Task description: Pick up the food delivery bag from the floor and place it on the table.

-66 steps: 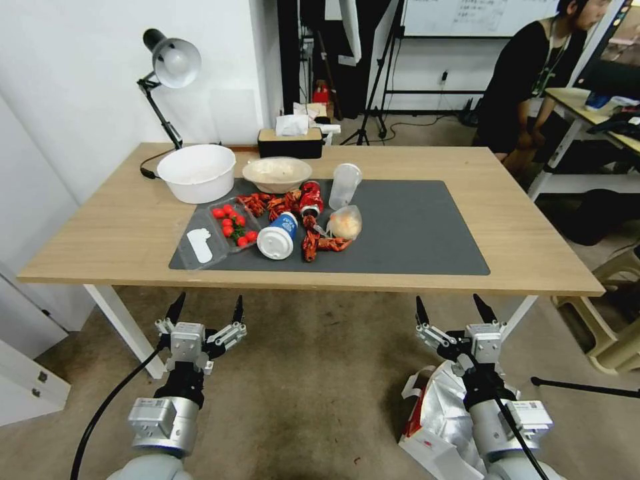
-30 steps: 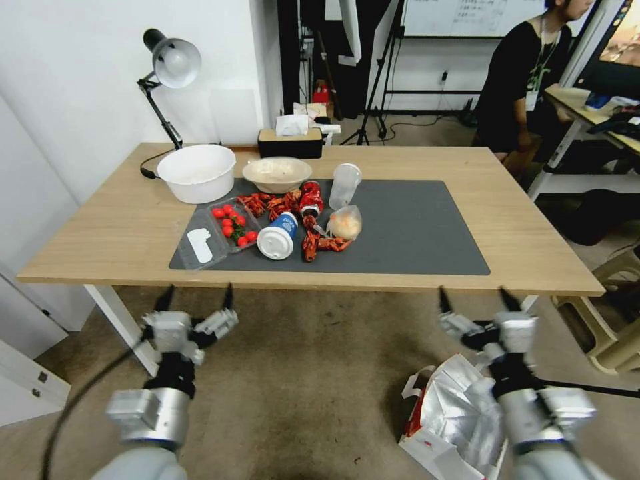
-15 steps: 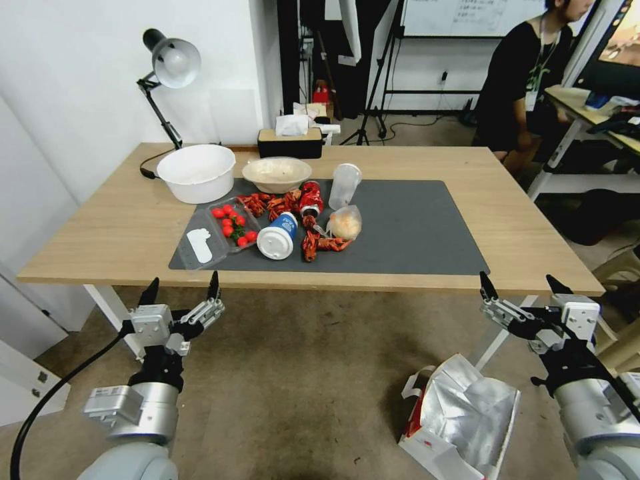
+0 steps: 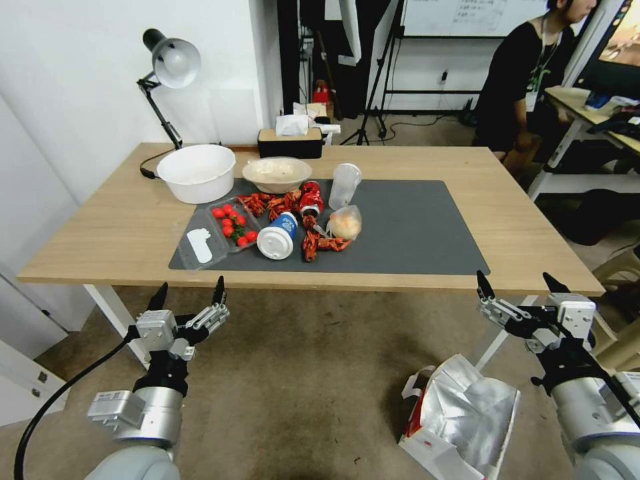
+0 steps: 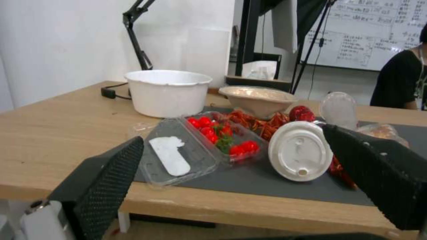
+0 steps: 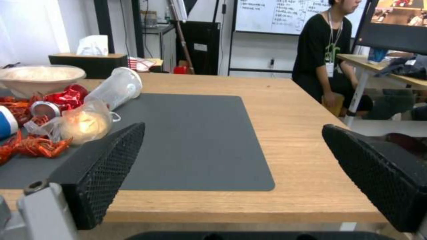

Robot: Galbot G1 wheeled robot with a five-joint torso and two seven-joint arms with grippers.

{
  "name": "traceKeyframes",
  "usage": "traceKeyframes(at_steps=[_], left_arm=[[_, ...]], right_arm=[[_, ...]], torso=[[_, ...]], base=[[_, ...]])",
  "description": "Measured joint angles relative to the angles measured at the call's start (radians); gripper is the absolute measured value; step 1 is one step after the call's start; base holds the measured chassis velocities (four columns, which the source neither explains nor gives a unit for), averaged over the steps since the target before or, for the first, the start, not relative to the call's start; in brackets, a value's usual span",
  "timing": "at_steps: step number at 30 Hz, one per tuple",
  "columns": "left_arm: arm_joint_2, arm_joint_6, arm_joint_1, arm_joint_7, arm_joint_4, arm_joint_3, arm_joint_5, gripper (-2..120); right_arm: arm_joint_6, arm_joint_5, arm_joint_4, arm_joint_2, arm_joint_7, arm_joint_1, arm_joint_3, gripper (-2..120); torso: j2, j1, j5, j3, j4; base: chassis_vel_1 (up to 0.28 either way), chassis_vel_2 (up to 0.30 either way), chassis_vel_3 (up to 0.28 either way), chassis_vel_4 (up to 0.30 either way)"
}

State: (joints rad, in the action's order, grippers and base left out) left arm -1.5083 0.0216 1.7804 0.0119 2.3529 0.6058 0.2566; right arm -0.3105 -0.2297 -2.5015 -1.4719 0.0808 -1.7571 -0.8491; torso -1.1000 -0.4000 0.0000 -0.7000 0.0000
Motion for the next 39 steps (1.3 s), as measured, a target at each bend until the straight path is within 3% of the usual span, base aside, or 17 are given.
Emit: traceKeyframes(at_steps=[8, 39], left_arm=[[0.004, -0.014, -0.007, 0.016, -0.02, 0.003, -0.057, 100], [0.002, -0.02, -0.014, 0.016, -0.034, 0.002, -0.062, 100]], right_arm=[[0.0, -0.001, 0.001, 0.002, -0.002, 0.005, 0.002, 100], [0.0, -0.001, 0.001, 0.004, -0.012, 0.014, 0.013, 100]], torso=[[0.028, 0.013, 0.0, 0.016, 0.0], [0.182, 0.08, 0.0, 0.102, 0.0]], base=[[0.0, 0.0, 0.0, 0.0], [0.0, 0.0, 0.0, 0.0]])
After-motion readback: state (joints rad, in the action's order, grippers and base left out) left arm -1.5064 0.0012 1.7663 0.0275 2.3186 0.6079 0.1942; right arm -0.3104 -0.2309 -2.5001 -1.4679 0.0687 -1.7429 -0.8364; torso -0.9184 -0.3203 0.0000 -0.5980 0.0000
